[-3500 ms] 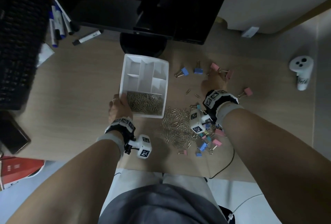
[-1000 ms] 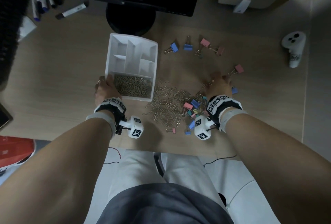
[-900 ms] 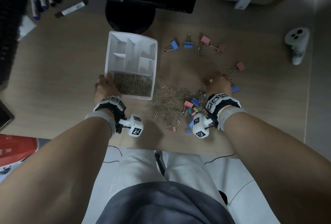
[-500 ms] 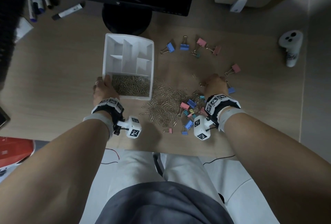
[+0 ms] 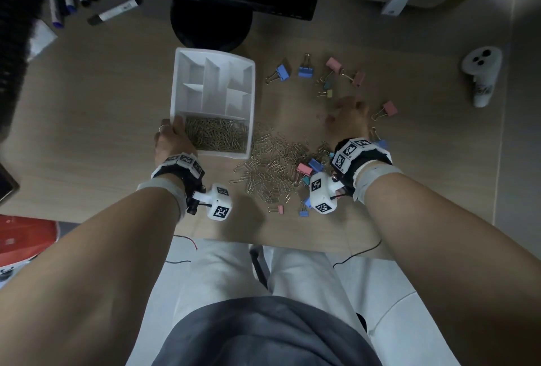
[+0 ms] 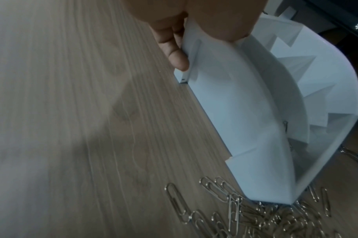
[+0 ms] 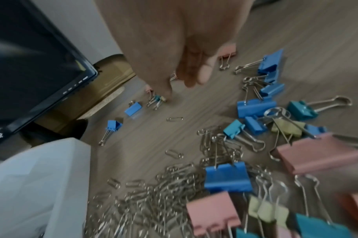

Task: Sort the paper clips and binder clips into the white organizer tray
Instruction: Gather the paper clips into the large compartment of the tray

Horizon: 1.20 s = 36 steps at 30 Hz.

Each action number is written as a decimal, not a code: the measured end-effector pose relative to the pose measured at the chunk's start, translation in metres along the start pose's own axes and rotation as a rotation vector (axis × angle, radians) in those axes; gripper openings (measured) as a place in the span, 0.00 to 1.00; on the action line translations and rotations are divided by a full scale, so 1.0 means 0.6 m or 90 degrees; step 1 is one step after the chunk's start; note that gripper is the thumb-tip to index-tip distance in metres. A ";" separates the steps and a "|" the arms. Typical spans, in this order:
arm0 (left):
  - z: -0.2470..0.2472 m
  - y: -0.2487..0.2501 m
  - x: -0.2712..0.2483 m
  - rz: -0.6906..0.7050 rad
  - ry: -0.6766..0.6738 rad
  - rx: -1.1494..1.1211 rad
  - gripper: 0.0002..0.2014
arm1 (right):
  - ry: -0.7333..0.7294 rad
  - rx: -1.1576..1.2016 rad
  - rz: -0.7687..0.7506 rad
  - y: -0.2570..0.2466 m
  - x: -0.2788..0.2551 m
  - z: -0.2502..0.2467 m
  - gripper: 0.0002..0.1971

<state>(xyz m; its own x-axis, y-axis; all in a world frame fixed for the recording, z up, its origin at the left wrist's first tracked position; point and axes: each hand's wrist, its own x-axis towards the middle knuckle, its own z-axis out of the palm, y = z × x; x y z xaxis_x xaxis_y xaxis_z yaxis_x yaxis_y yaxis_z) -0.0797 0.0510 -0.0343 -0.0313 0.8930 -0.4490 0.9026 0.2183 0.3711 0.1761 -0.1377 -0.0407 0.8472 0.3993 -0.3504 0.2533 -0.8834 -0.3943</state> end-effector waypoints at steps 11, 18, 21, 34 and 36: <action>-0.014 -0.012 0.020 0.066 -0.050 0.016 0.25 | -0.241 -0.095 -0.098 -0.071 -0.074 0.096 0.18; -0.049 -0.049 0.060 0.122 -0.061 0.051 0.26 | -0.126 -0.104 -0.106 -0.120 -0.114 0.108 0.41; -0.059 -0.060 0.072 0.137 -0.066 0.046 0.27 | -0.191 -0.160 -0.129 -0.133 -0.135 0.123 0.44; -0.071 -0.078 0.083 0.196 -0.082 0.115 0.29 | -0.183 -0.211 -0.150 -0.136 -0.210 0.163 0.55; -0.072 -0.082 0.086 0.201 -0.075 0.108 0.29 | -0.161 -0.195 -0.141 -0.143 -0.215 0.175 0.55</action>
<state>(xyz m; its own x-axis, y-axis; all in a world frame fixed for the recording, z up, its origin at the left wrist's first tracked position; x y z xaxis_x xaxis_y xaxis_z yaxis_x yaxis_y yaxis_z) -0.1445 0.1035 -0.0406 0.3013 0.8520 -0.4283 0.9183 -0.1383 0.3709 -0.0039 -0.0877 -0.0510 0.6264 0.6003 -0.4972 0.5737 -0.7869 -0.2273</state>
